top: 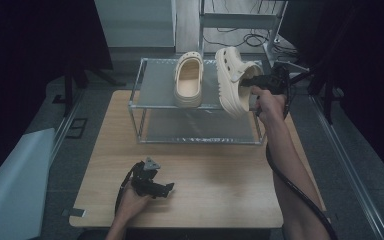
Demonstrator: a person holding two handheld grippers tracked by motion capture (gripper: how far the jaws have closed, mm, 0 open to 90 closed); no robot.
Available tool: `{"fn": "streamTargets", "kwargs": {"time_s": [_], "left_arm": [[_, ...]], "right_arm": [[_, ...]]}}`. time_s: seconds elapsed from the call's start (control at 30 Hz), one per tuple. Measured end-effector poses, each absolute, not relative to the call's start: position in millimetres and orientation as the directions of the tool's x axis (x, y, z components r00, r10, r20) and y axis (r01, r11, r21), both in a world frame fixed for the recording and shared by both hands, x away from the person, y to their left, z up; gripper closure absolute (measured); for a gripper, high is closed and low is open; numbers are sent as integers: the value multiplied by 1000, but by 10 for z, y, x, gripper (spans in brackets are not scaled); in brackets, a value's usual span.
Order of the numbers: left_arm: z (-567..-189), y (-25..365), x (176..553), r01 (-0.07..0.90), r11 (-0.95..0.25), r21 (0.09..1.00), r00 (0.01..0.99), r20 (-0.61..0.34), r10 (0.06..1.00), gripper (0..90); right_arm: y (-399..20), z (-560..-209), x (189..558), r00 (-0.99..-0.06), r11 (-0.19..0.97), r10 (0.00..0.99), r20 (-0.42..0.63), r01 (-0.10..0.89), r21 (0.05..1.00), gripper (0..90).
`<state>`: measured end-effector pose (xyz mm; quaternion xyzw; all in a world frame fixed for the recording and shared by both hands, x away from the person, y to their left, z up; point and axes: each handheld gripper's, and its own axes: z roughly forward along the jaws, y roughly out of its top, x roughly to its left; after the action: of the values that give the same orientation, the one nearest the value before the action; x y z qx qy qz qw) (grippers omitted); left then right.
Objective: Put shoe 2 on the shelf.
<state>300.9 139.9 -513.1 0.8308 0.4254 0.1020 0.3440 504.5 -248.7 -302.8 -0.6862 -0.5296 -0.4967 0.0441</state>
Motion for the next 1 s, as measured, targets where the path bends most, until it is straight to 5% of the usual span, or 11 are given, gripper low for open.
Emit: {"fn": "streamTargets", "kwargs": {"time_s": [0.73, 1.0], "left_arm": [[-5114, 1410, 3014, 636, -401, 659, 621, -129, 773, 0], [-5115, 1394, 3013, 633, -408, 658, 626, -125, 770, 0]], "right_arm": [[-2148, -3036, 5391, 42, -439, 805, 592, 714, 546, 752], [-2025, -3011, 5413, 43, -451, 801, 598, 700, 553, 634]]}}
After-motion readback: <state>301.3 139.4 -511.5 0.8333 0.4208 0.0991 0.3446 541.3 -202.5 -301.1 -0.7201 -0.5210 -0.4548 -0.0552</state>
